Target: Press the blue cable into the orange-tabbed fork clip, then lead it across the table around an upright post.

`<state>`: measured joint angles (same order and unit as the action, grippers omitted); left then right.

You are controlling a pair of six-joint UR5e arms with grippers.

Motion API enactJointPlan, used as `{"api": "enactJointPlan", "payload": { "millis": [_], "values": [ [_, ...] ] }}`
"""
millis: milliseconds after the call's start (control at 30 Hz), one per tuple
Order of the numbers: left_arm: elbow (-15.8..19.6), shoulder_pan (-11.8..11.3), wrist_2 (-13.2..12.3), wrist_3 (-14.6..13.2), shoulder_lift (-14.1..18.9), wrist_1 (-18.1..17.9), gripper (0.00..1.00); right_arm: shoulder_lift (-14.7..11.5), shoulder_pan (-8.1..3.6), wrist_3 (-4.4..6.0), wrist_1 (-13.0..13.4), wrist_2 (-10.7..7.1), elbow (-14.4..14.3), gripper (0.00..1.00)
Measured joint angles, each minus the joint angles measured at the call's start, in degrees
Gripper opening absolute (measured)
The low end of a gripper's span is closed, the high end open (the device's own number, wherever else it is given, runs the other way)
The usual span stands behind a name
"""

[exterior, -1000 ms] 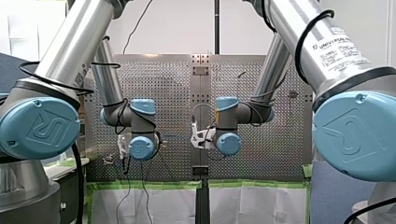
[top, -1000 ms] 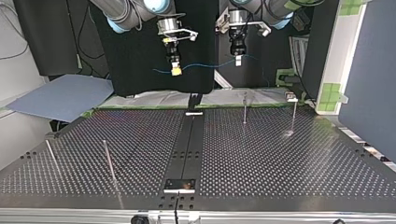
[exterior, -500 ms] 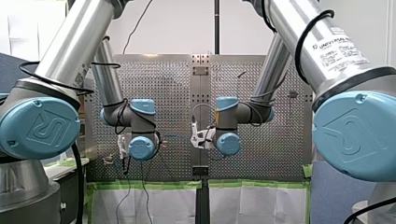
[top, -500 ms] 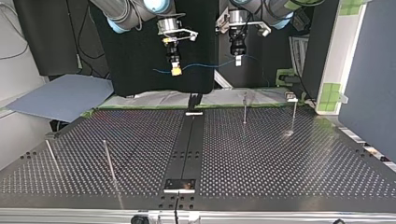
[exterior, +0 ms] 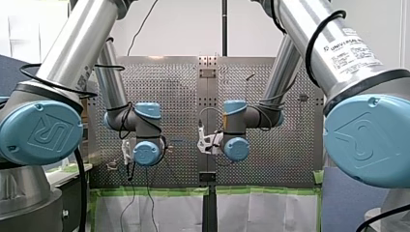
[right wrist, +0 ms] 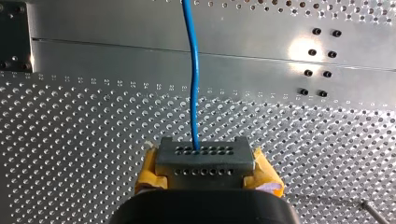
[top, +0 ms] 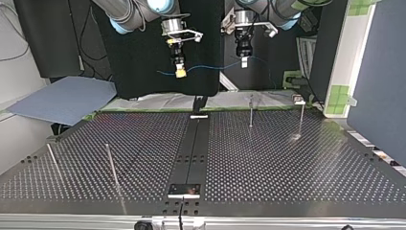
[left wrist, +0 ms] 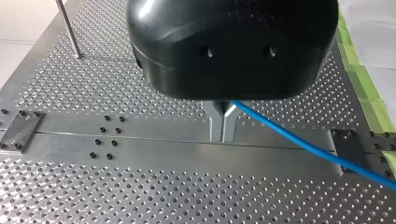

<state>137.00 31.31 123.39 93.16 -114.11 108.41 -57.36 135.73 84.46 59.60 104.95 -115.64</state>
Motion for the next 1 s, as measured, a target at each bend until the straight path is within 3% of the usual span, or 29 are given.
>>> {"api": "enactJointPlan", "payload": {
  "millis": [833, 1000],
  "values": [
    [0.1, 0.1, 0.1, -0.1, 0.1, 0.0, 0.00, 0.0, 0.03, -0.05, 0.0, -0.08, 0.0, 0.00],
    [1.7, 0.8, 1.0, -0.8, 1.7, 0.0, 0.00, -1.2, 1.26, 0.15, -1.2, 1.14, 1.3, 0.00]
  ]
}}
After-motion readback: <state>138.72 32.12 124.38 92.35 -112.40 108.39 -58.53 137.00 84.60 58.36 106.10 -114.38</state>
